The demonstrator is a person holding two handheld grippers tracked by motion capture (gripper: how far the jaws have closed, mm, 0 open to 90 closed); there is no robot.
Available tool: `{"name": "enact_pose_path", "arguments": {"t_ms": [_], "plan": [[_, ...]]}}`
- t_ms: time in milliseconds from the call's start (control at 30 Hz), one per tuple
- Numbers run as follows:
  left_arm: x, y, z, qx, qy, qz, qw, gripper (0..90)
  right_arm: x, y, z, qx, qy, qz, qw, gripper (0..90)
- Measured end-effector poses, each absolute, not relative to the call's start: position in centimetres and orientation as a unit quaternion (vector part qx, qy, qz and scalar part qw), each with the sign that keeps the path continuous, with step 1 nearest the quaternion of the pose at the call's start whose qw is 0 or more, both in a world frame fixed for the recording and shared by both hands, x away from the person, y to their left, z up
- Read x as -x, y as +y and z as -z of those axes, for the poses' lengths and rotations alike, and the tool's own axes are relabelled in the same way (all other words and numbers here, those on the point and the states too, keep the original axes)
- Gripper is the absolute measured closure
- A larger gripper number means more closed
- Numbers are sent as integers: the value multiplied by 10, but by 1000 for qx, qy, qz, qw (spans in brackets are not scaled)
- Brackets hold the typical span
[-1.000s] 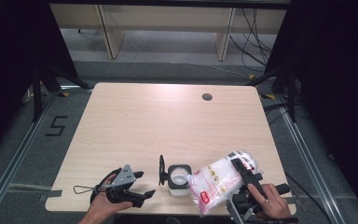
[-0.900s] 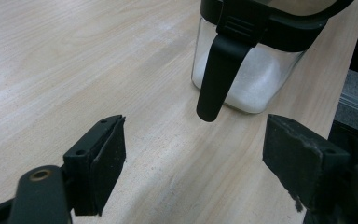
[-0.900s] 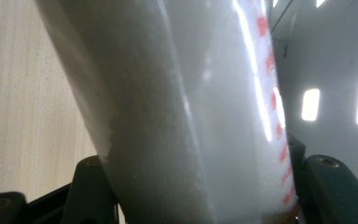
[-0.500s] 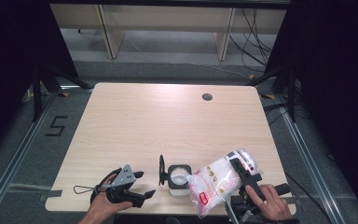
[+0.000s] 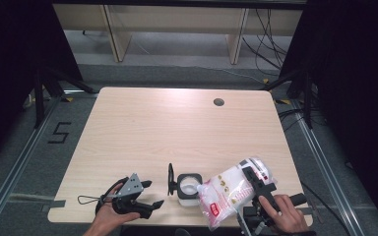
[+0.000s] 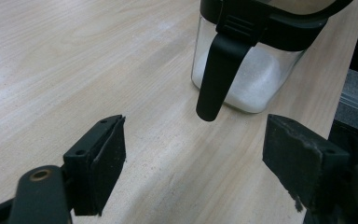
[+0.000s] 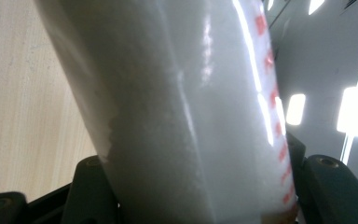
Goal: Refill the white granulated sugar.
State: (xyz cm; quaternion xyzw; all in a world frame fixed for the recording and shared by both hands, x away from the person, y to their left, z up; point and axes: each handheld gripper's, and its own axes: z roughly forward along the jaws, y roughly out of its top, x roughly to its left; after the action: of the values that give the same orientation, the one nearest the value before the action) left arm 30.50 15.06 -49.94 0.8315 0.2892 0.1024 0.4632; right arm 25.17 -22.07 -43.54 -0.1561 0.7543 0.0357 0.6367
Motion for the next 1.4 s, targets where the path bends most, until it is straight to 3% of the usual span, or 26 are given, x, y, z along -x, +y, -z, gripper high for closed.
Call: {"name": "enact_pose_path", "arguments": {"t_ms": [1400], "plan": [[-305, 151, 499, -832, 289, -104, 462, 208, -253, -223, 438, 142, 757, -51, 636, 441]]}}
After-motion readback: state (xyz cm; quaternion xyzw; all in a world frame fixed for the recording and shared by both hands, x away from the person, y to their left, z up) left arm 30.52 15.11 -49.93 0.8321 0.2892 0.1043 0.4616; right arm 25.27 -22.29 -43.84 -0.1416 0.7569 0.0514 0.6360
